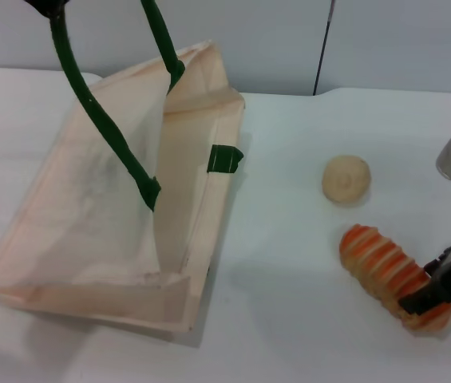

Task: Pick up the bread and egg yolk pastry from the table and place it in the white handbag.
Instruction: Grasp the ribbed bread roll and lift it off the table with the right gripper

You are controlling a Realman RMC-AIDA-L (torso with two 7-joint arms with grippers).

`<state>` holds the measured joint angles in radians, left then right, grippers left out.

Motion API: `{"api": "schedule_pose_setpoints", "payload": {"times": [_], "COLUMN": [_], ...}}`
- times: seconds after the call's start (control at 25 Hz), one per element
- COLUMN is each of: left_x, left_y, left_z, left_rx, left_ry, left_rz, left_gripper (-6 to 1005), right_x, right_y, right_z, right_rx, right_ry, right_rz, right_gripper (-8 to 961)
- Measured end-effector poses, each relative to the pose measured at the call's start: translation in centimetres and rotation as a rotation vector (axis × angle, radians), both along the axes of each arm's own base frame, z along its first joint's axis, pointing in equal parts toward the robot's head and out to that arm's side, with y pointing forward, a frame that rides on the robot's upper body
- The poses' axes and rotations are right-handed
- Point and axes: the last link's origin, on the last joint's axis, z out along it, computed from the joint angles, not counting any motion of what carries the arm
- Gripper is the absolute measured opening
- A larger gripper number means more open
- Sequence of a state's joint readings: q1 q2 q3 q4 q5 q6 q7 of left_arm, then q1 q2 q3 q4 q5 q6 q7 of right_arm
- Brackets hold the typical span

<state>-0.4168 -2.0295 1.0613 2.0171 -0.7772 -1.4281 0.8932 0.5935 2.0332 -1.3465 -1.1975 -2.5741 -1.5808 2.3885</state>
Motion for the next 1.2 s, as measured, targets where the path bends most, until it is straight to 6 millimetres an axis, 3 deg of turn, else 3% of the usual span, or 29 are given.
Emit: {"api": "schedule_pose_setpoints", "payload": {"times": [0.84,1.2], "left_x": [-0.06,-0.14], "left_y": [0.09,0.08], "left_z": [-0.20,-0.14], "left_rx": [-0.007,-0.005], "left_ry": [0.000,0.001], "left_rz": [0.002,0.003], "left_gripper": [124,123], "right_x": [0.76,0.82], "right_y": [0.23,0.30], "right_z": [-0.71,-0.53], "right_rx": [-0.008,0.004], "right_ry": [-0.003,0.003], "right_rz": [-0.032,-0.031], "right_gripper": [782,622]}}
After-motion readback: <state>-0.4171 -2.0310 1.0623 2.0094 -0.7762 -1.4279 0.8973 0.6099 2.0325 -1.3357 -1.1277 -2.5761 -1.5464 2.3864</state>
